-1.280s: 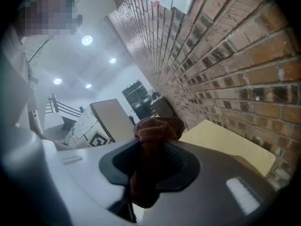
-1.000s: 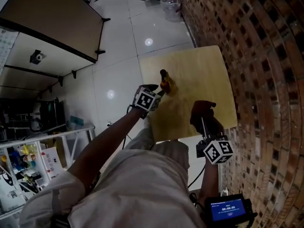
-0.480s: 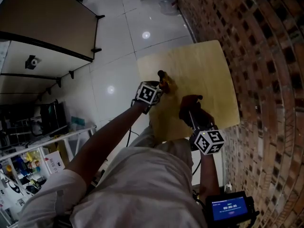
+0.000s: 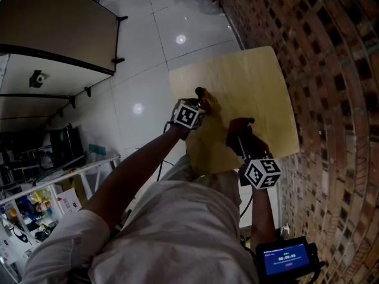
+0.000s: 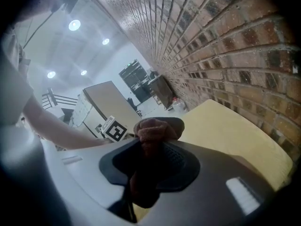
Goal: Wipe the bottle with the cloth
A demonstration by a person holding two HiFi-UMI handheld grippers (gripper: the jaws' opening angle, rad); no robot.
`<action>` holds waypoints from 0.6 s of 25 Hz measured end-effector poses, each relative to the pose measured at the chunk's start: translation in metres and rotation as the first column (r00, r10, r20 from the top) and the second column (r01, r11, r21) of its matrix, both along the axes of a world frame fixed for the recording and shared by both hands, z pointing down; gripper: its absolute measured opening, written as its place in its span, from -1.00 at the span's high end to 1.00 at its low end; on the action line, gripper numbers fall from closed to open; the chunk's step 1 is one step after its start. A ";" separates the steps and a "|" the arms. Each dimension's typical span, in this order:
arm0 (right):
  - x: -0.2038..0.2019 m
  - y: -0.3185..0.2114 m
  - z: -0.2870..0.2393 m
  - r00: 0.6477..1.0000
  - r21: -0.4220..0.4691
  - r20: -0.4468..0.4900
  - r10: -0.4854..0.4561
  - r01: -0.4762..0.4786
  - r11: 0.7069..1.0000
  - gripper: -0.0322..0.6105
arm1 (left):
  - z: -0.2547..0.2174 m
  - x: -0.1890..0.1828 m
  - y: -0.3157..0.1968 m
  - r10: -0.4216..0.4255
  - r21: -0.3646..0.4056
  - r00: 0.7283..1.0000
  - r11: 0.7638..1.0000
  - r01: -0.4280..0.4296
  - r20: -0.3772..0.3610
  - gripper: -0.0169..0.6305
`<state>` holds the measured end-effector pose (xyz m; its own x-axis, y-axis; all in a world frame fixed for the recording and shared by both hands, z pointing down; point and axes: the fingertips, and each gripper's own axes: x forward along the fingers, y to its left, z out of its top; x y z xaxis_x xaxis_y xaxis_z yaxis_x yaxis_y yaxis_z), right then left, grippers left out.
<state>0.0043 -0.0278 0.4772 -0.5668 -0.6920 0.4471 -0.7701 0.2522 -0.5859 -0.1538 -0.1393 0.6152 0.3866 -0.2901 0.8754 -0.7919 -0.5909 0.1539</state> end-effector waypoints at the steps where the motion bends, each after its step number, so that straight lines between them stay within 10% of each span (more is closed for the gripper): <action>1: 0.002 0.000 0.002 1.000 -0.002 -0.004 0.004 -0.004 1.000 0.59 | -0.001 0.001 0.003 -0.003 0.004 1.000 1.000 0.003 -0.010 0.43; 15: -0.050 -0.007 0.065 0.994 -0.035 0.083 -0.072 0.075 0.997 0.59 | -0.012 0.034 0.083 0.028 0.017 0.993 1.000 -0.026 -0.113 0.43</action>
<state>-0.0454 -0.0343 0.5426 -0.6513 -0.6306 0.4221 -0.6994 0.2831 -0.6563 -0.1196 -0.0567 0.6032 0.4910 -0.2911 0.8211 -0.7536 -0.6147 0.2327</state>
